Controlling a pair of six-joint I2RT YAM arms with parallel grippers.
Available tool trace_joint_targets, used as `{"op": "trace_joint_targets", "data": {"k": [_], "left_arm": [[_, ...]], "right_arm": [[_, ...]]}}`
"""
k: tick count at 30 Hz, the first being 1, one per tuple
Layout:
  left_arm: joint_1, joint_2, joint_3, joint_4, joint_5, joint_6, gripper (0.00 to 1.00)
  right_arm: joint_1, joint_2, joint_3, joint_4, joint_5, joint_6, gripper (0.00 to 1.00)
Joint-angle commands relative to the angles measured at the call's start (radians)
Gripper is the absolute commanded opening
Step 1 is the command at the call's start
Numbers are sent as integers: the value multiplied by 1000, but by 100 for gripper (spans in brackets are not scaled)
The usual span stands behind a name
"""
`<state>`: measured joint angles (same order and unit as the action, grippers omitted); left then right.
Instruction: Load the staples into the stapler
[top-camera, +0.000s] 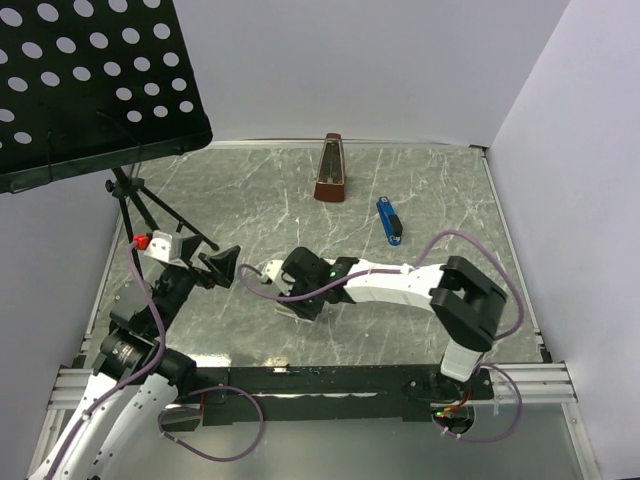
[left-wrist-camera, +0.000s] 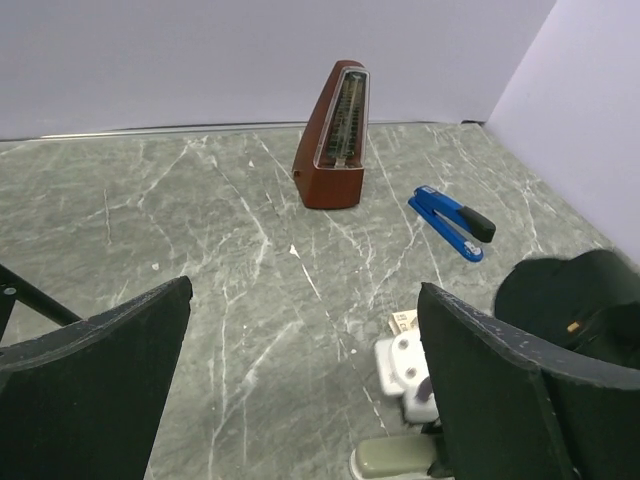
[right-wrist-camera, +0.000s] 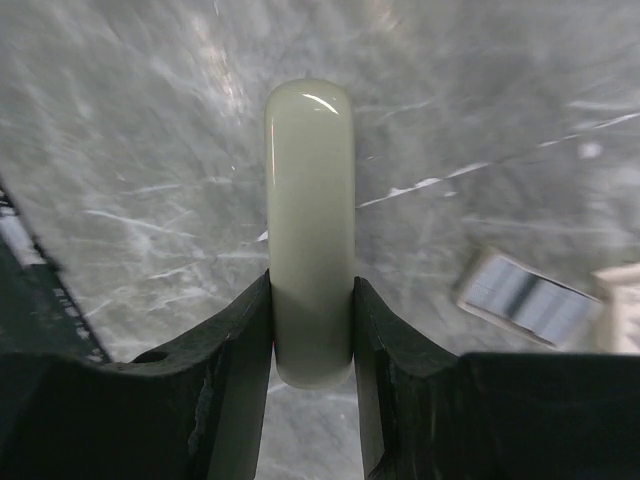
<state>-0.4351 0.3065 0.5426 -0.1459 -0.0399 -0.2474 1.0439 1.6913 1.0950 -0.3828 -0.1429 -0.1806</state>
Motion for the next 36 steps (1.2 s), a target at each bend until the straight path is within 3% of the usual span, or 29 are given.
{"op": "trace_joint_targets", "data": {"k": [1,4,6,7,8,11,16,22,26,31,36], "left_arm": [[9,26,-3,45,31,20,99],[7,43,-3,48,44,25,100],[9,58,-3,52,60,30,99],[10,65,-4,54,66,31,99],[10,69,-4,55,74,36,99],[12,94,-4,65,97,46,99],[12,112,-32,109,190,79,99],[3,256,26,53,375,181,99],[-62,359,75,-15,411,295,99],[-218,520,152,-110,407,471,99],[-350,683,243,-230,403,620,99]], "right_arm": [[16,34,37,71,29,-22,20],[15,39,17,82,41,-22,25],[15,16,-4,94,40,-17,34],[13,4,-13,111,28,-17,39],[13,-27,-23,123,25,-13,51],[13,-102,-81,172,23,-7,69],[-33,-318,-234,295,40,29,91],[-243,-617,-510,580,-47,162,95],[-315,-820,-696,758,-17,179,100],[-326,-1042,-866,902,98,213,100],[-326,-1130,-1009,1079,183,208,100]]}}
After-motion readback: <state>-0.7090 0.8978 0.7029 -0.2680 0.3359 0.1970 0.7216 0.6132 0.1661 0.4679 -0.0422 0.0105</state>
